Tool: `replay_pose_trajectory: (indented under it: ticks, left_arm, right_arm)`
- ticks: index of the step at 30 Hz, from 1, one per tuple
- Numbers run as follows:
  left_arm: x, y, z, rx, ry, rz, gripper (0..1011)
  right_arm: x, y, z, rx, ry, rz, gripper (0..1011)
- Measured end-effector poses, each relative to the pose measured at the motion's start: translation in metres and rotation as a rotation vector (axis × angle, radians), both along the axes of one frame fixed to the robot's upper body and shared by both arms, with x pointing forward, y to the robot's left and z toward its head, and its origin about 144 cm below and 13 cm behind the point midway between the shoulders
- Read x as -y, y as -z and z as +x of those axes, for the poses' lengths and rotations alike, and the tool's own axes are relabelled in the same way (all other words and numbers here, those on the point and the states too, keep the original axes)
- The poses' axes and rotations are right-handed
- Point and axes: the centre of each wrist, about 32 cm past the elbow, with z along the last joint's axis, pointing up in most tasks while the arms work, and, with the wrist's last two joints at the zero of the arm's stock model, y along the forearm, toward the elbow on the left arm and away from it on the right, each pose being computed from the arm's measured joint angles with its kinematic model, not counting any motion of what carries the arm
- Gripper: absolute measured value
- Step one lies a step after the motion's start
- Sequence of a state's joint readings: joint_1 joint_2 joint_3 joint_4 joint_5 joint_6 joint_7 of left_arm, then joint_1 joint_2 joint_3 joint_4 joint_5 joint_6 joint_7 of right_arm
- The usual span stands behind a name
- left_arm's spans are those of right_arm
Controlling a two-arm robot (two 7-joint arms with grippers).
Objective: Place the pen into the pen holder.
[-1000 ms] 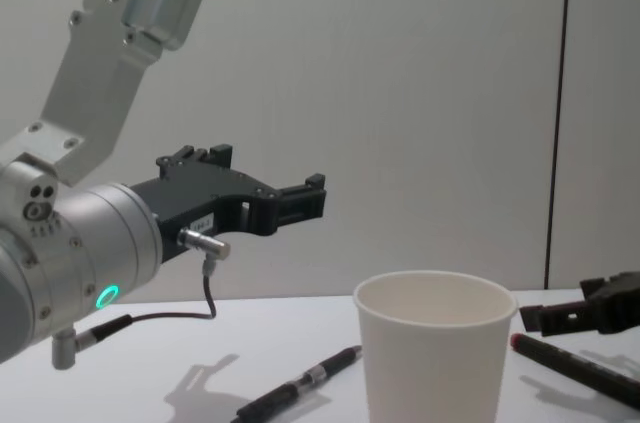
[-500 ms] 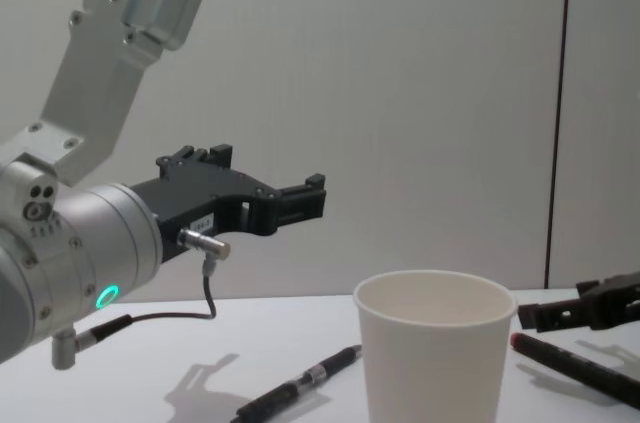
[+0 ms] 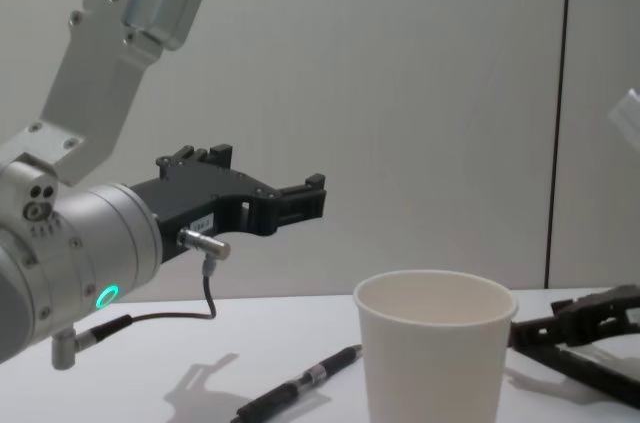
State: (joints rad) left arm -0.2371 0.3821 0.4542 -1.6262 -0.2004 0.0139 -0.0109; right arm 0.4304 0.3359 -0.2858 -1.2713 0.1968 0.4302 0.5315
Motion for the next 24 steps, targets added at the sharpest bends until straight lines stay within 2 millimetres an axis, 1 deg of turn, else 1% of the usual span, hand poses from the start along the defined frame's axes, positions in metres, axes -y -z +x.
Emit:
replay_pose_trajectory:
  ticks: [19,22,24]
  left_arm:
    - [0.0000,0.0000,0.0000,0.000,0.000,0.000,1001]
    - [0.0000,0.0000,0.0000,0.000,0.000,0.000,1001]
    - [0.0000,0.0000,0.0000,0.000,0.000,0.000,1001]
  right_arm:
    - [-0.0052,0.0088,0.0026,-0.040,-0.021,0.011,1000]
    - [-0.0055,0.0093,0.0027,-0.042,-0.022,0.012,955]
    - [-0.0055,0.0096,0.0027,-0.043,-0.022,0.012,907]
